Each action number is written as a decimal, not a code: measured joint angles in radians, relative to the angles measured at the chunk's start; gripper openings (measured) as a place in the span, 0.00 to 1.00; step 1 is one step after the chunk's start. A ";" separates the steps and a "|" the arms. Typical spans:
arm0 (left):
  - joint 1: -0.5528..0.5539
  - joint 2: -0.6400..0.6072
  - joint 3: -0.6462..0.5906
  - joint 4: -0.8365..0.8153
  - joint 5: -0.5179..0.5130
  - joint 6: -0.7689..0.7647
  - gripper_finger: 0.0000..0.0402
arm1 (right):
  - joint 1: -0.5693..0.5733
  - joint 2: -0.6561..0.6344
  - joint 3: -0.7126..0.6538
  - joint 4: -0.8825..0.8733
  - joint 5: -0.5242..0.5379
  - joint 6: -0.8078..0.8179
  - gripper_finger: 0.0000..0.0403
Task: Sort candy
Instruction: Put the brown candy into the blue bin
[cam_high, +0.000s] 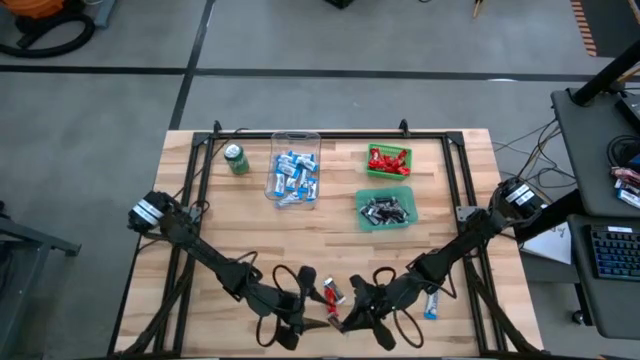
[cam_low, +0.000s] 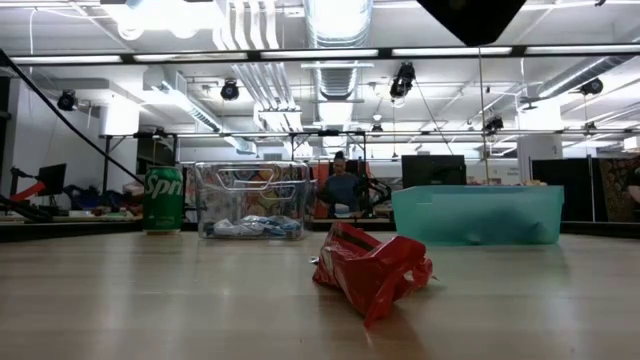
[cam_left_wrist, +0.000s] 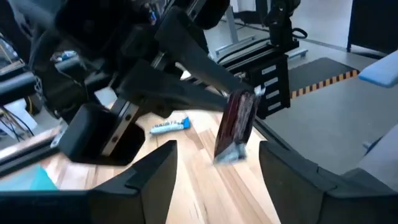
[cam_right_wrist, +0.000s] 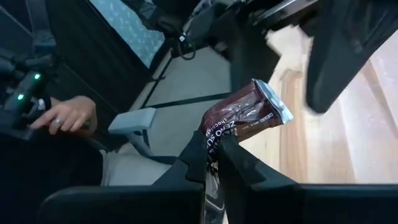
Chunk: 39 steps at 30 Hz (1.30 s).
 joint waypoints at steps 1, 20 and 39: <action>-0.001 0.013 0.006 0.015 0.000 0.011 0.53 | -0.003 0.000 0.000 0.000 0.000 0.000 0.03; -0.005 0.042 0.034 -0.013 -0.030 -0.043 0.04 | -0.023 -0.017 0.000 -0.014 0.011 -0.015 0.04; 0.040 -0.061 -0.072 -0.265 -0.208 -0.559 0.01 | -0.022 -0.052 0.002 -0.221 0.415 -0.373 0.40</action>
